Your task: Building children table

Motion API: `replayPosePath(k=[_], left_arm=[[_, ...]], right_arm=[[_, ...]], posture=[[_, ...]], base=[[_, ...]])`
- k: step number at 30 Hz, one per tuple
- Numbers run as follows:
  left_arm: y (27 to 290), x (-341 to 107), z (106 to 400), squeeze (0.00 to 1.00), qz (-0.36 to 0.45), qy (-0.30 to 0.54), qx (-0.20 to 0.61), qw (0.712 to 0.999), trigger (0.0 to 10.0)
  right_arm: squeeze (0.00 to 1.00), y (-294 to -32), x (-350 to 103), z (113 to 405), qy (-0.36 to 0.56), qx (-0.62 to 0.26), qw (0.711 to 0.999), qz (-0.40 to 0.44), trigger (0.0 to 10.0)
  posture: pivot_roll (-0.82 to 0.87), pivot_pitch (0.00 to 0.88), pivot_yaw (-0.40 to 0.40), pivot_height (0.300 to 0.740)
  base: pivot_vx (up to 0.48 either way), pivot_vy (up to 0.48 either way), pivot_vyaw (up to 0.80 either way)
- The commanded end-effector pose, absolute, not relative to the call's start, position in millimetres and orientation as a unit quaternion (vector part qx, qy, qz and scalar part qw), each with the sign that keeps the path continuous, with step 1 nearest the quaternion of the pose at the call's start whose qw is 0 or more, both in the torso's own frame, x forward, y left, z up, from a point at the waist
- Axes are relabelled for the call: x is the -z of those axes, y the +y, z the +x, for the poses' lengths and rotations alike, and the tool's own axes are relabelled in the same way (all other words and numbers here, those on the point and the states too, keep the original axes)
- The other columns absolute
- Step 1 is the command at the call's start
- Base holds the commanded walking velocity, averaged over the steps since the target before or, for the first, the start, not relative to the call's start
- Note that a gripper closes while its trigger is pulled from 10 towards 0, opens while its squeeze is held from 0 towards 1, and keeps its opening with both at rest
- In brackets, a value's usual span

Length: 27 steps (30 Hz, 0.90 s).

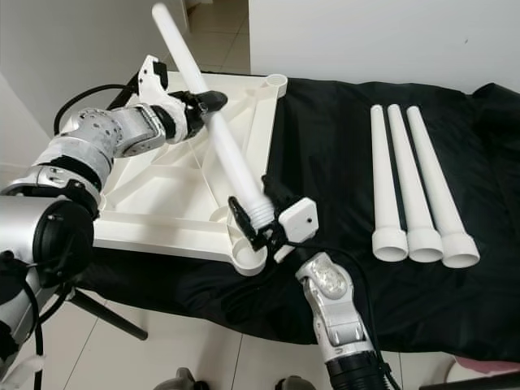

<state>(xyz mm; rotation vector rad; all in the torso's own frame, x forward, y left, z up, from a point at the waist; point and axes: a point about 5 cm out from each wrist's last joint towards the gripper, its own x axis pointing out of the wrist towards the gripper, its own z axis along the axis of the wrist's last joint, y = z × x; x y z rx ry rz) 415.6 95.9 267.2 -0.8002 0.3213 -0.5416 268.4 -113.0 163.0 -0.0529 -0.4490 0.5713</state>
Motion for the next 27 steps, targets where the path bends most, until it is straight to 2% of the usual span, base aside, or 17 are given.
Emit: replayPosePath(k=[1, 3, 9, 10, 18, 22, 24, 27], left_arm=[[95, -285, 414, 0.0, -0.393, 0.108, 0.327, 0.853, 10.0], [96, -289, 415, 0.0, -0.411, 0.104, 0.322, 0.846, 10.0], [101, -296, 417, 0.0, -0.412, 0.08, 0.307, 0.854, 10.0], [105, -309, 419, 0.0, -0.403, 0.045, 0.304, 0.862, 10.0], [107, -335, 419, 0.0, -0.368, -0.022, 0.311, 0.876, 10.0], [99, -345, 417, 0.0, -0.322, -0.058, 0.328, 0.886, 10.0], [88, -355, 413, 0.0, -0.273, -0.095, 0.345, 0.893, 10.0], [86, -356, 412, 0.0, -0.271, -0.1, 0.349, 0.891, 10.0]], right_arm=[[1.0, -115, -165, 267, -0.218, -0.275, 0.936, -0.014, 10.0], [1.0, -118, -167, 268, -0.219, -0.268, 0.938, -0.001, 10.0], [1.0, -124, -165, 268, -0.207, -0.25, 0.946, -0.005, 10.0], [0.0, -128, -164, 270, -0.191, -0.235, 0.953, 0.007, 10.0], [0.0, -127, -167, 278, -0.164, -0.223, 0.961, -0.015, 10.0], [0.0, -125, -172, 287, -0.147, -0.208, 0.967, -0.022, 10.0], [0.0, -122, -182, 295, -0.145, -0.205, 0.967, -0.044, 10.0], [0.0, -121, -185, 296, -0.145, -0.207, 0.966, -0.048, 10.0]], posture=[[-0.05, 0.076, 0.084, 0.74], [-0.06, 0.078, 0.079, 0.74], [-0.06, 0.068, 0.076, 0.74], [-0.07, 0.05, 0.067, 0.74], [-0.06, 0.027, 0.055, 0.74], [-0.07, 0.006, 0.05, 0.74], [-0.06, 0.0, 0.046, 0.74], [-0.06, 0.0, 0.046, 0.74]], base=[[0.0, 0.0, 0.0], [0.0, 0.0, 0.0], [0.0, 0.0, 0.0], [0.0, 0.0, 0.0], [0.0, 0.0, 0.0], [0.0, 0.0, 0.0], [0.0, 0.0, 0.0], [0.0, 0.0, 0.0]])
